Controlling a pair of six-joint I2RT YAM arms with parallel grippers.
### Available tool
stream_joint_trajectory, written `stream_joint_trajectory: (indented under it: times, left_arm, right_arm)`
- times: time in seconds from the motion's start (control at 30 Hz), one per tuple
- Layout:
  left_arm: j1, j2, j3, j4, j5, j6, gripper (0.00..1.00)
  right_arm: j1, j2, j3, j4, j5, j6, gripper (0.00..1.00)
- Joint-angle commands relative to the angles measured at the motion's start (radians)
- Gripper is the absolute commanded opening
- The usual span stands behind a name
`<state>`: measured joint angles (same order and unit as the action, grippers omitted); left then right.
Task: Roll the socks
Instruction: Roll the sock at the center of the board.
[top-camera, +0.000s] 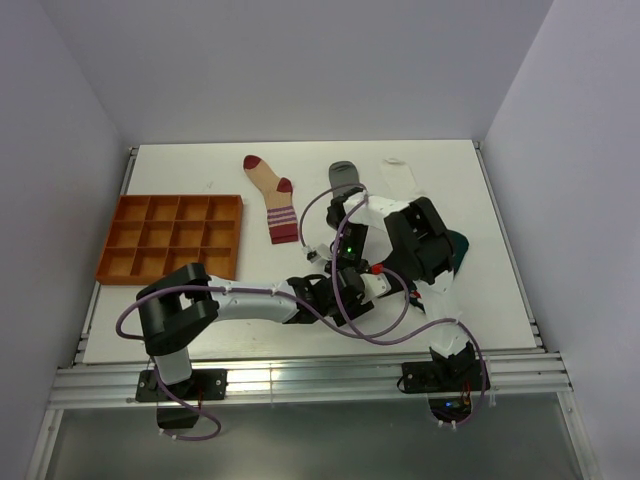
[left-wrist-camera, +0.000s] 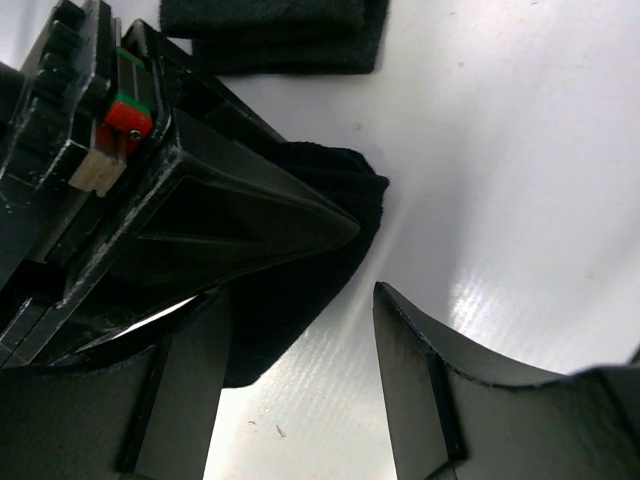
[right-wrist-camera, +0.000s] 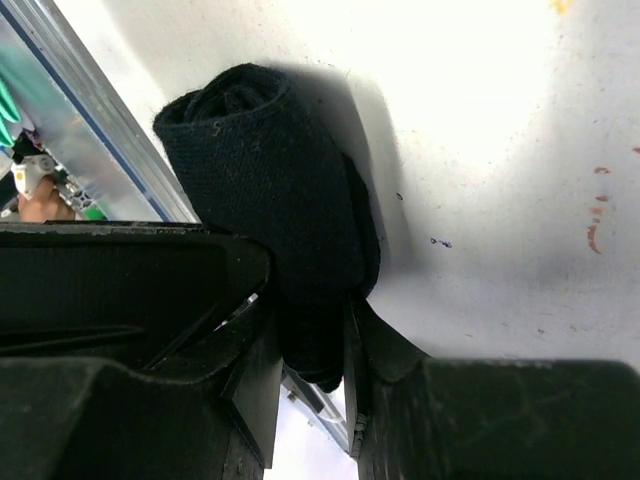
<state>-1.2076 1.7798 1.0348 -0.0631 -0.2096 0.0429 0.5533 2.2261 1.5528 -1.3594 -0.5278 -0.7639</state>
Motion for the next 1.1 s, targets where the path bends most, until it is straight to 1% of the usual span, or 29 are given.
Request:
stream_joint_trajectory:
  times: [0.0,0.07,0.23,0.3,0.4,0.63,0.8,1.0,1.07]
  left_arm:
    - [0.014,0.020,0.027,0.085,-0.140,0.055,0.63]
    - [0.014,0.003,0.008,0.111,-0.160,0.060,0.63]
    - [0.014,-0.010,0.007,0.114,-0.209,0.072,0.63]
    - [0.011,-0.032,-0.002,0.126,-0.208,0.074,0.64]
    - [0.010,-0.046,-0.012,0.129,-0.176,0.078,0.65]
    - [0.000,0.000,0.007,0.140,-0.146,0.097,0.65]
    - [-0.004,0.029,0.036,0.115,-0.093,0.115,0.65]
    - [-0.004,0.064,0.062,0.072,-0.033,0.101,0.62]
    - [-0.004,0.078,0.067,0.066,-0.019,0.085,0.57]
  right_arm:
    - [0.019,0.079,-0.008,0.181,0.098,-0.069,0.14]
    - [0.019,0.084,-0.002,0.174,0.097,-0.074,0.14]
    - [0.019,0.087,0.003,0.169,0.098,-0.072,0.14]
    - [0.019,0.090,0.004,0.168,0.098,-0.071,0.14]
    - [0.019,0.092,0.006,0.164,0.100,-0.071,0.13]
    - [0.019,0.104,0.018,0.154,0.098,-0.071,0.13]
    - [0.020,0.112,0.029,0.144,0.100,-0.071,0.14]
    - [0.022,0.110,0.027,0.146,0.098,-0.072,0.14]
    - [0.020,0.109,0.029,0.146,0.097,-0.074,0.14]
